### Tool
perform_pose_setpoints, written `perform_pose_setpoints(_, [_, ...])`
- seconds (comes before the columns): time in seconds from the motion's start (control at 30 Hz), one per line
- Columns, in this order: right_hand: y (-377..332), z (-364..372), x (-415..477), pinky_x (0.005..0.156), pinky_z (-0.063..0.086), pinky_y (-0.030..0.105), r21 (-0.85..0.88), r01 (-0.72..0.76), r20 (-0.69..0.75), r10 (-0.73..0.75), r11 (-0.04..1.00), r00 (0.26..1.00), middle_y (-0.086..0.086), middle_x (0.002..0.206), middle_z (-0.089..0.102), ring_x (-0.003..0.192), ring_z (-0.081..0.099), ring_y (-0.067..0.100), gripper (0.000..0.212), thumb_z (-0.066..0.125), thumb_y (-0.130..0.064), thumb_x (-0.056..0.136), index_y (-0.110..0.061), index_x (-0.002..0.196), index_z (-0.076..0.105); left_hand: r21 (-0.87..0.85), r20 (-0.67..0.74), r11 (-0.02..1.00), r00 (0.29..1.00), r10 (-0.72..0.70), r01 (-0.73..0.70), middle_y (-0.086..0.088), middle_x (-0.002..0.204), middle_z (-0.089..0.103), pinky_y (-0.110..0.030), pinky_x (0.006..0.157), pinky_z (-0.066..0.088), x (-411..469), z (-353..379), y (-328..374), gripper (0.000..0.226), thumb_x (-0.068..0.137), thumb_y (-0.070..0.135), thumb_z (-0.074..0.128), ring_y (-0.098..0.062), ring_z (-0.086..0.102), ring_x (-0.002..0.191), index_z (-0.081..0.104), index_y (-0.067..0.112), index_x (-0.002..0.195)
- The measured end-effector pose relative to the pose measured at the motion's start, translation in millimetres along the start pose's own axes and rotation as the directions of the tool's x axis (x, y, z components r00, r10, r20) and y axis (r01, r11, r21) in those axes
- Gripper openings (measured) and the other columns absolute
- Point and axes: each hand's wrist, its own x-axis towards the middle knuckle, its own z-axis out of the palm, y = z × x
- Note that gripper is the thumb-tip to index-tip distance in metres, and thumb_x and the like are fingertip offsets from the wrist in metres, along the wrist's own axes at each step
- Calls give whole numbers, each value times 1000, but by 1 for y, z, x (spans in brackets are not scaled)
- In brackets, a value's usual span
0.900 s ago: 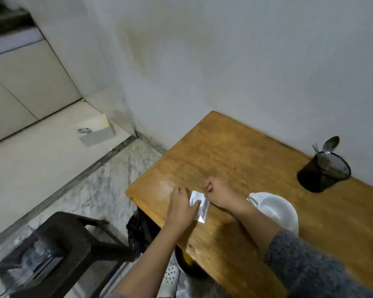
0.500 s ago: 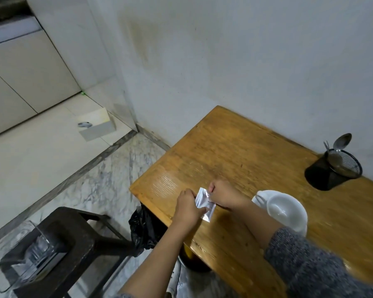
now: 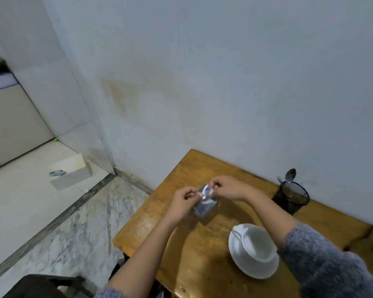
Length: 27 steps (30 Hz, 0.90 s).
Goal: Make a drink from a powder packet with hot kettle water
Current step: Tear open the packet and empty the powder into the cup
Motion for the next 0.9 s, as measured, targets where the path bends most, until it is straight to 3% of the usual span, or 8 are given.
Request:
perform_pose_setpoints(0.1, [-21, -52, -19, 65, 38, 27, -5, 101, -161, -100, 995, 982, -7, 69, 50, 68, 46, 12, 11, 63, -19, 87, -19, 79, 57, -38, -12, 992, 993, 116, -116, 13, 53, 61, -14, 53, 42, 16, 4, 54, 8, 85, 7, 60, 6, 52, 50, 66, 4, 88])
perform_pose_setpoints(0.2, [-37, -93, -47, 59, 37, 20, -8, 145, -322, -139, 989, 937, -9, 71, 53, 65, 46, 6, 5, 62, -15, 88, -16, 84, 61, -53, 2, 977, 979, 206, -206, -2, 67, 60, -24, 58, 42, 31, 12, 103, 7, 85, 10, 61, -8, 53, 60, 66, 10, 81])
perform_pose_setpoints(0.3, [-46, -122, -75, 59, 40, 22, 16, 135, -418, -116, 991, 901, -4, 68, 55, 62, 49, 9, 10, 61, -8, 85, -17, 81, 61, -56, 85, 955, 952, 295, -291, -1, 71, 61, -12, 56, 43, 40, 22, 141, 7, 86, 11, 59, -6, 54, 63, 66, 11, 84])
perform_pose_setpoints(0.43, [-48, -148, -107, 62, 45, 29, 40, 150, -494, -111, 988, 863, 1, 70, 59, 60, 55, 12, 11, 60, -6, 83, -16, 82, 64, -118, 150, 928, 918, 368, -353, 3, 80, 68, -7, 64, 46, 47, 37, 177, 9, 83, 15, 64, -1, 60, 72, 71, 11, 87])
perform_pose_setpoints(0.57, [-44, -164, -130, 62, 47, 25, 45, 174, -572, -117, 984, 812, -2, 72, 60, 65, 55, 13, 4, 64, -11, 84, -13, 81, 65, -146, 201, 897, 876, 439, -417, 5, 82, 70, -6, 68, 46, 52, 53, 198, 9, 84, 19, 64, 1, 61, 75, 72, 14, 86])
perform_pose_setpoints(0.67, [-41, -170, -140, 62, 46, 29, 66, 179, -637, -97, 982, 765, -3, 69, 58, 62, 55, 12, 15, 63, -9, 84, -22, 76, 63, -154, 208, 875, 851, 482, -458, 4, 84, 70, -12, 72, 47, 53, 67, 209, 11, 87, 19, 60, -3, 61, 77, 71, 15, 87])
perform_pose_setpoints(0.77, [-39, -173, -149, 58, 44, 26, 67, 182, -683, -88, 981, 725, -4, 66, 57, 54, 53, 3, 14, 62, -5, 83, -18, 77, 63, -159, 190, 865, 845, 500, -476, -2, 88, 68, -19, 74, 46, 53, 78, 216, 12, 87, 17, 60, -13, 60, 80, 69, 11, 90])
perform_pose_setpoints(0.9, [-38, -175, -156, 55, 48, 24, 52, 185, -705, -95, 981, 703, 1, 69, 61, 60, 56, 12, 11, 62, -3, 83, -12, 77, 64, -128, 179, 857, 838, 516, -500, -5, 88, 67, -18, 72, 46, 52, 87, 222, 11, 87, 15, 59, -14, 60, 79, 68, 8, 89])
